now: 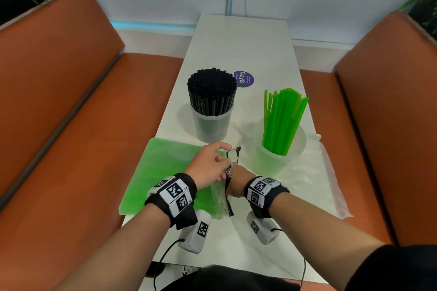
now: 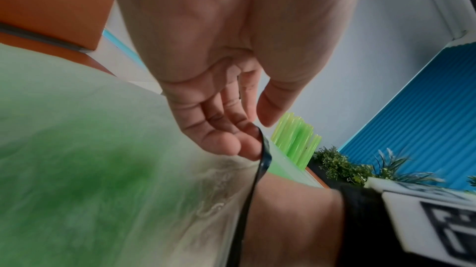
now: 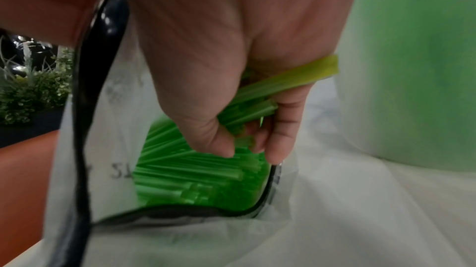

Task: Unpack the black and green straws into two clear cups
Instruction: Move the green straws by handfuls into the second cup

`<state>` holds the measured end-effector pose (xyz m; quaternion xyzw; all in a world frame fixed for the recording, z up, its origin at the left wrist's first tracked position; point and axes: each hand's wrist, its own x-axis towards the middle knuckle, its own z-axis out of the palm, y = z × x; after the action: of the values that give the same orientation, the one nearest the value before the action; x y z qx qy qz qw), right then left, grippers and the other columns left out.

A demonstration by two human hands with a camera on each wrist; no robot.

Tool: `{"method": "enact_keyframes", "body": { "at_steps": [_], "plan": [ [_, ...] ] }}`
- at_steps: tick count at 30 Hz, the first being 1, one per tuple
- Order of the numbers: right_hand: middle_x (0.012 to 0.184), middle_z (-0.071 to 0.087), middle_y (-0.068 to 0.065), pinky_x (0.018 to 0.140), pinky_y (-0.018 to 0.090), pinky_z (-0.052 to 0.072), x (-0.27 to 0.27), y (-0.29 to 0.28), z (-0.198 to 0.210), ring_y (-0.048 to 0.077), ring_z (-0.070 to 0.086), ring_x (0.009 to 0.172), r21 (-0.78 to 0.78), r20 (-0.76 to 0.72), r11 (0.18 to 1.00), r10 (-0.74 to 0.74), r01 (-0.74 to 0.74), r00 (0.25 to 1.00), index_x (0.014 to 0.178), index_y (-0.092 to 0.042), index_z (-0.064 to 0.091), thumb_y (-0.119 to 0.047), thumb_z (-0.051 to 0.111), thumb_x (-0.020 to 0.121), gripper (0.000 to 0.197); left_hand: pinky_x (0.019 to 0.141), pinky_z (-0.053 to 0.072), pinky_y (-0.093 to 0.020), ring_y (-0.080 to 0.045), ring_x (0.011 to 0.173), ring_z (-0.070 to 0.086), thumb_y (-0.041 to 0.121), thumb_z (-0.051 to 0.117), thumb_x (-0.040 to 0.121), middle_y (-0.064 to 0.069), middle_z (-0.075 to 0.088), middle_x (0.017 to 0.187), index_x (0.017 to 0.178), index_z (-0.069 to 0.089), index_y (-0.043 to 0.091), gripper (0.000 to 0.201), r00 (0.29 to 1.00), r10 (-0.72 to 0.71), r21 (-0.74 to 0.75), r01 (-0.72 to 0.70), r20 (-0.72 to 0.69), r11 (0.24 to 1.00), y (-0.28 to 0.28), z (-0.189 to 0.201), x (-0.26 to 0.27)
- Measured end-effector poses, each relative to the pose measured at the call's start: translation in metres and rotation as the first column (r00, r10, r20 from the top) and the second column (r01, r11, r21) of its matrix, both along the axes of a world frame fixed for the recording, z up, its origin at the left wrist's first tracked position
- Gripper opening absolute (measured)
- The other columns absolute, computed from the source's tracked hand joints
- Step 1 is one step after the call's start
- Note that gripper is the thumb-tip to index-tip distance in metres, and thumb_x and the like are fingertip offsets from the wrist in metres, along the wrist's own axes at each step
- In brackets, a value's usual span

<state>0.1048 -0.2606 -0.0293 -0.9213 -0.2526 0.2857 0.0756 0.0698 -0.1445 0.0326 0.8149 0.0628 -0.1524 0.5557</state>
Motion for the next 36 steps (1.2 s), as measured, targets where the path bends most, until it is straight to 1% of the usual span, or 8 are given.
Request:
{"method": "enact_keyframes", "body": {
  "at_steps": [3, 9, 16, 20, 23, 26, 31, 36],
  "plan": [
    [0.098, 0.062, 0.012, 0.073, 0.033, 0.055, 0.0, -0.008, 0.003, 0.027, 0.06, 0.08, -0.041, 0.008, 0.999, -0.019, 0.02, 1.0, 0.1, -0.007, 0.059, -0.012, 0.048, 0.089, 0.016, 0.067, 0.055, -0.035, -0.018, 0.062, 0.062, 0.004, 0.056, 0.094, -0.01, 0.063, 0.072, 0.125, 0.056, 0.02, 0.035, 1.0, 0.003, -0.001, -0.003, -0.004, 1.0, 0.0, -0.001, 0.001],
    [0.097, 0.063, 0.014, 0.075, 0.038, 0.055, -0.002, -0.038, 0.004, 0.031, 0.063, 0.085, 0.042, 0.054, 0.999, -0.029, 0.027, 0.998, 0.096, -0.013, 0.055, -0.019, 0.062, 0.085, 0.014, 0.062, 0.054, -0.03, -0.015, 0.058, 0.061, 0.004, 0.056, 0.095, -0.007, 0.062, 0.07, 0.124, 0.058, 0.018, 0.032, 1.0, 0.006, -0.019, -0.006, -0.012, 1.0, 0.003, -0.002, 0.001],
    [0.077, 0.058, 0.001, 0.06, 0.026, 0.038, -0.002, -0.093, 0.008, 0.023, 0.057, 0.073, 0.104, 0.047, 0.991, -0.095, 0.09, 0.994, 0.08, -0.021, 0.054, -0.017, 0.068, 0.078, 0.014, 0.061, 0.054, -0.028, -0.018, 0.062, 0.063, 0.001, 0.056, 0.095, -0.009, 0.065, 0.078, 0.124, 0.058, 0.016, 0.034, 0.999, 0.035, -0.041, -0.036, -0.032, 0.999, 0.008, -0.003, 0.005],
    [0.078, 0.061, 0.002, 0.064, 0.032, 0.049, -0.003, -0.129, 0.017, 0.023, 0.058, 0.074, 0.079, 0.041, 0.988, -0.133, 0.129, 0.99, 0.08, -0.02, 0.056, -0.015, 0.066, 0.076, 0.011, 0.065, 0.054, -0.031, -0.018, 0.065, 0.062, 0.003, 0.059, 0.093, -0.011, 0.067, 0.08, 0.125, 0.059, 0.016, 0.034, 0.997, 0.069, -0.029, -0.07, -0.017, 0.997, 0.01, -0.006, 0.008],
    [0.08, 0.063, 0.004, 0.066, 0.034, 0.052, -0.004, -0.146, 0.021, 0.025, 0.06, 0.075, 0.07, 0.059, 0.985, -0.165, 0.161, 0.985, 0.081, -0.02, 0.057, -0.015, 0.066, 0.076, 0.011, 0.08, 0.052, -0.031, -0.016, 0.085, 0.063, 0.02, 0.068, 0.09, -0.001, 0.064, 0.094, 0.121, 0.06, 0.031, 0.033, 0.993, 0.052, 0.109, -0.064, 0.108, 0.992, 0.0, -0.01, 0.007],
    [0.078, 0.062, 0.004, 0.063, 0.032, 0.049, -0.003, -0.143, 0.022, 0.025, 0.06, 0.073, 0.081, 0.076, 0.986, -0.149, 0.143, 0.986, 0.081, -0.019, 0.057, -0.016, 0.065, 0.075, 0.011, 0.101, 0.037, -0.031, -0.014, 0.121, 0.044, 0.038, 0.07, 0.085, 0.01, 0.049, 0.125, 0.128, 0.056, 0.044, 0.046, 0.956, -0.183, 0.299, 0.111, 0.227, 0.948, -0.021, -0.015, 0.005],
    [0.074, 0.059, -0.001, 0.058, 0.028, 0.045, -0.001, -0.159, 0.026, 0.021, 0.059, 0.07, 0.053, 0.101, 0.99, -0.137, 0.132, 0.985, 0.079, -0.023, 0.055, -0.016, 0.064, 0.075, 0.012, 0.116, 0.013, -0.054, -0.027, 0.149, 0.004, 0.051, 0.065, 0.08, 0.006, 0.02, 0.161, 0.142, 0.041, 0.046, 0.067, 0.892, -0.451, 0.68, 0.356, -0.041, 0.641, -0.032, -0.035, 0.006],
    [0.072, 0.06, -0.006, 0.054, 0.026, 0.044, -0.004, -0.214, 0.036, 0.015, 0.06, 0.068, -0.035, 0.096, 0.971, -0.233, 0.237, 0.968, 0.076, -0.026, 0.055, -0.017, 0.063, 0.074, 0.012, 0.116, 0.018, -0.054, -0.026, 0.15, 0.009, 0.044, 0.068, 0.082, 0.005, 0.018, 0.163, 0.148, 0.035, 0.041, 0.074, 0.93, -0.357, 0.62, 0.333, -0.09, 0.711, -0.021, -0.042, 0.008]
  ]
}}
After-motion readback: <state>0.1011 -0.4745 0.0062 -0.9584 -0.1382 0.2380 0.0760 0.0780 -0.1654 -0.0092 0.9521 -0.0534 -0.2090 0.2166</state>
